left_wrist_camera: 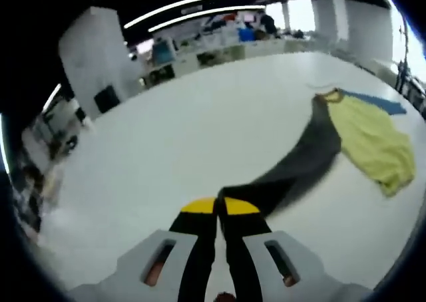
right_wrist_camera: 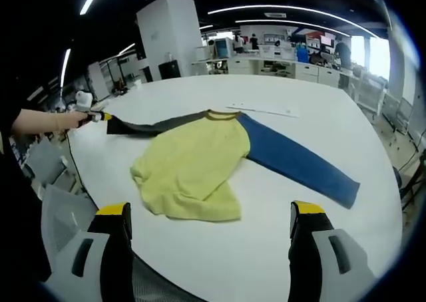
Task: Fold the garment on the visible template until the final outline fits inside the template.
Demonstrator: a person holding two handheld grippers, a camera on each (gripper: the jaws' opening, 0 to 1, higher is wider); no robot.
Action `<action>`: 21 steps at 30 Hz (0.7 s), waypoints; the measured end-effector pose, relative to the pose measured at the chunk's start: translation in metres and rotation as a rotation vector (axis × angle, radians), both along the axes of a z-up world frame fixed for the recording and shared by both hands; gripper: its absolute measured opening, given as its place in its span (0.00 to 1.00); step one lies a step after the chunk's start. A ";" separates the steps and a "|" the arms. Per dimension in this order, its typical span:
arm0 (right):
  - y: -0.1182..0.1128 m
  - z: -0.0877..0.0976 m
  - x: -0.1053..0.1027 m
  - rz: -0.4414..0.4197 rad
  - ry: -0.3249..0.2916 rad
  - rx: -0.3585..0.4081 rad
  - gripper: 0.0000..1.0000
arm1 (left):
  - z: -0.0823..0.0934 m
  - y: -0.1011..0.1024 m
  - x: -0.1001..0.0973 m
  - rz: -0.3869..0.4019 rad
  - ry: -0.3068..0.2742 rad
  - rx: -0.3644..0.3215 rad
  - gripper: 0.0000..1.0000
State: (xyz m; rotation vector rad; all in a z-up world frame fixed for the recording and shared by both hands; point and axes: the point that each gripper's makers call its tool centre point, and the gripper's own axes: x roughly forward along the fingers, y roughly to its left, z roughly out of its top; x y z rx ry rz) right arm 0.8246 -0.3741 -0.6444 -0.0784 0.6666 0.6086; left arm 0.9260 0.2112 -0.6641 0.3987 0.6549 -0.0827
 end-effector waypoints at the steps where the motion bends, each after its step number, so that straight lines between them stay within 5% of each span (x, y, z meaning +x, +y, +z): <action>1: 0.001 0.000 0.001 0.000 0.002 -0.002 0.99 | -0.002 0.003 0.002 -0.017 0.005 0.028 0.00; 6: 0.004 0.000 0.003 0.000 0.004 -0.006 0.99 | -0.005 0.008 0.000 -0.045 0.006 0.064 0.00; 14: 0.014 -0.001 0.010 0.018 0.008 -0.010 0.98 | -0.040 0.021 -0.019 0.055 0.043 -0.073 0.00; 21: 0.017 -0.002 0.008 0.028 0.018 -0.019 0.98 | -0.053 0.024 -0.020 0.099 0.058 -0.142 0.00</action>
